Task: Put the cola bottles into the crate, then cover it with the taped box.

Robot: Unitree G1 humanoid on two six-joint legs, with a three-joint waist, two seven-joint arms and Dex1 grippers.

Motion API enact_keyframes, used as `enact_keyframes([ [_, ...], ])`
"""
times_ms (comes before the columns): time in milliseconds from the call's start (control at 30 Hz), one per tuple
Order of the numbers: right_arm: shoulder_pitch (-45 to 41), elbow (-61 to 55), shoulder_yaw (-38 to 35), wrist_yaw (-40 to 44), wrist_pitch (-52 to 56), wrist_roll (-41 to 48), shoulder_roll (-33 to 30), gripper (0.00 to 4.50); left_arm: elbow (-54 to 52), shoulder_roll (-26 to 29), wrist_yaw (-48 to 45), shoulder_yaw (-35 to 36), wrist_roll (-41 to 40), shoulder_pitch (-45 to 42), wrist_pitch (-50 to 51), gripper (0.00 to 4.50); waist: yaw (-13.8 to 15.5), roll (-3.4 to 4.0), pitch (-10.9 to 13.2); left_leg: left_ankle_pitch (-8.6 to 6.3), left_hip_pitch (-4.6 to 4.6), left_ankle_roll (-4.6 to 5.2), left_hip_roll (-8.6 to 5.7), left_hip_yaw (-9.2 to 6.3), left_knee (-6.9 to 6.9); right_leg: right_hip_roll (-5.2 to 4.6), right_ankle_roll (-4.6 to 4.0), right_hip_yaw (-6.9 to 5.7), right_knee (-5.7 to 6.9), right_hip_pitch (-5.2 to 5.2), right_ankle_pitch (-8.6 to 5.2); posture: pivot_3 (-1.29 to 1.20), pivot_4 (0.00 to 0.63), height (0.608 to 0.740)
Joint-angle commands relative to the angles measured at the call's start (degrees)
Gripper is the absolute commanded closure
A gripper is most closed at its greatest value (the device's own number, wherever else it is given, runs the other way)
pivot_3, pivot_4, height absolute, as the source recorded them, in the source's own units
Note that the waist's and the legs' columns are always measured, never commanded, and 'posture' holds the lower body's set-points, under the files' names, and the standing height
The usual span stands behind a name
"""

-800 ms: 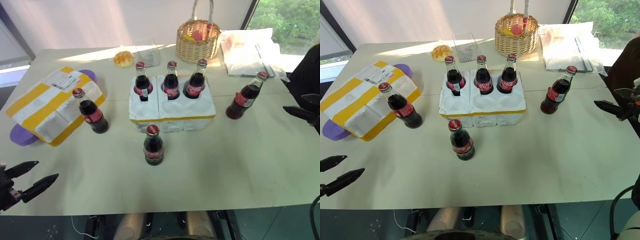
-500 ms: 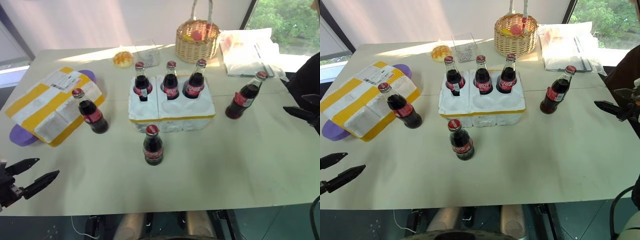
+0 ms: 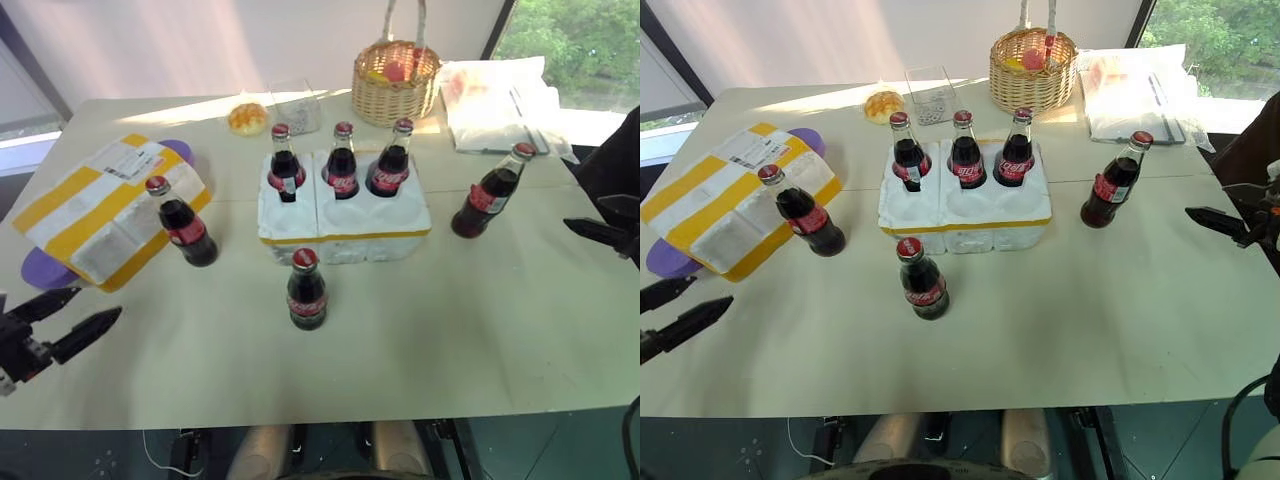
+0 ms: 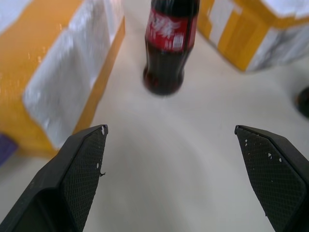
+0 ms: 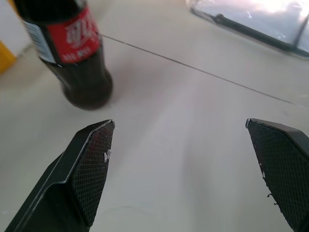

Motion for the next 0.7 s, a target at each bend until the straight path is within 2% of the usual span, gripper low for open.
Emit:
enact_keyframes([
  [33, -0.36, -12.14, -3.18, 7.42, 9.25, 6.26, -5.15, 0.00, -0.56, 2.97, 1.25, -1.11, -1.99, -3.94, 1.27, 0.09, 0.07, 0.17, 0.06, 0.00, 0.00, 0.00, 0.00, 0.00, -0.01, 0.00, 0.00, 0.01, 0.01, -0.01, 0.00, 0.00, 0.150, 0.740],
  [167, 4.90, -30.75, -7.39, 12.07, 23.62, 15.25, -8.26, 0.00, 1.70, 5.21, 1.62, -6.90, 1.35, -9.45, -0.21, 0.09, 0.12, 0.25, 0.04, 0.01, 0.01, -0.01, 0.02, -0.01, -0.02, 0.02, 0.03, 0.01, 0.09, -0.04, 0.01, 0.00, 0.150, 0.740],
  [433, 12.06, -62.82, -17.07, 6.40, 44.11, 31.99, -7.08, 0.00, 10.96, 5.93, 2.16, -18.62, 7.78, -22.29, -4.69, 0.09, 0.32, 0.24, 0.04, 0.01, -0.01, -0.03, 0.02, 0.02, -0.01, 0.01, 0.14, 0.04, 0.11, -0.09, 0.10, 0.00, 0.150, 0.740],
  [567, 13.68, -71.01, -18.88, 2.86, 48.23, 37.89, -5.62, 0.00, 16.32, 4.93, 3.17, -24.38, 12.57, -28.02, -8.27, 0.09, 0.95, 0.19, 0.05, 0.01, -0.03, -0.03, 0.01, 0.04, -0.01, -0.01, 0.22, 0.04, 0.05, -0.10, 0.15, 0.00, 0.150, 0.740],
  [700, 14.62, -75.36, -19.60, -0.29, 50.40, 42.09, -4.55, 0.00, 18.86, 2.95, 2.20, -28.25, 13.40, -32.40, -9.76, 0.09, 1.53, 0.16, 0.06, 0.01, -0.05, -0.02, 0.00, 0.08, 0.01, -0.03, 0.21, 0.07, 0.04, -0.12, 0.17, 0.00, 0.150, 0.740],
])
